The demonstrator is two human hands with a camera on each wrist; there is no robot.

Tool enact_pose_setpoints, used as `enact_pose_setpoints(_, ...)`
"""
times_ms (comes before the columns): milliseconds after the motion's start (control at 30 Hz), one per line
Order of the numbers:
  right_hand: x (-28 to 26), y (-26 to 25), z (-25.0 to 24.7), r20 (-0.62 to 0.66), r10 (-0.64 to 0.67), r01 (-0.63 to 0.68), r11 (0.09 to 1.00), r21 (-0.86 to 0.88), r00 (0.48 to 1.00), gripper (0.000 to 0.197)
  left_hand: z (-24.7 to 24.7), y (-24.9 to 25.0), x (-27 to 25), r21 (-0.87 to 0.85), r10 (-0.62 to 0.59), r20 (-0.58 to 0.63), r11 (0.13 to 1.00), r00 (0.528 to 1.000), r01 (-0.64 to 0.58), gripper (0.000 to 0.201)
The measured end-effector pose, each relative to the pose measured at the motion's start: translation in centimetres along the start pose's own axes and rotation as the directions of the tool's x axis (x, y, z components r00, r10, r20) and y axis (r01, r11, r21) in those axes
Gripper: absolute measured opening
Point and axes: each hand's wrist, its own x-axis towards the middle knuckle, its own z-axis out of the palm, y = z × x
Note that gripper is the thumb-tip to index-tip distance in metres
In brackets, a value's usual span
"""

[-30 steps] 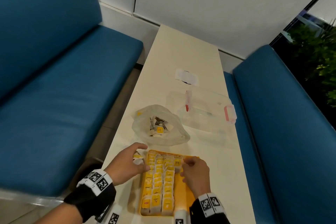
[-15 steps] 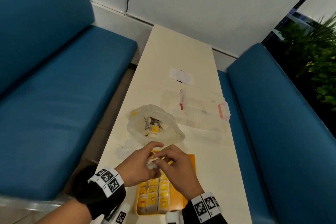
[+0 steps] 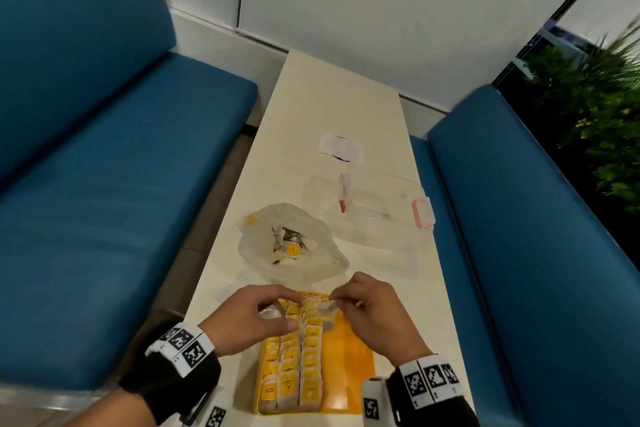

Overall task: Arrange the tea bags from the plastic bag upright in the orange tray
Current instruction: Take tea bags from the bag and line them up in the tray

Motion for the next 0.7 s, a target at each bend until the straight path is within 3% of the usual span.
enact_pose_setpoints(133,-0.4,-0.5,-0.1,0.012,-0.015,0.014,0.999,0.044,1.0,0.007,0.3,0.9,0.5,0.033,0.036,-0.015,0.999,0.999,-0.035,0.027)
enact_pose_setpoints(333,-0.5,-1.1,0.1,0.106,-0.061,0.055,0.997,0.061,0.992,0.026,1.0,1.8,1.5,0.075,0.068,-0.016,0.995,0.998,-0.067,0.048)
enact_pose_setpoints(433,-0.6,-1.7,-0.2,0.102,-0.061,0.049,0.992,0.115,0.993,0.029,1.3,2.0,2.1,0.058,0.064,0.025,0.996,0.998,-0.065,0.041)
enact_pose_setpoints(567,-0.8,-2.1,0.1,0.026,0.045,-0.05,0.968,0.247,0.999,0.032,1.6,1.9,2.3,0.036,0.05,-0.003,0.998,0.999,-0.05,0.01)
enact_pose_setpoints(700,-1.2,-1.4,1.1,0.001,0.26,-0.231,0.855,0.465,0.966,0.03,2.0,1.9,2.1,0.014,0.063,-0.069,0.998,0.996,-0.063,0.008)
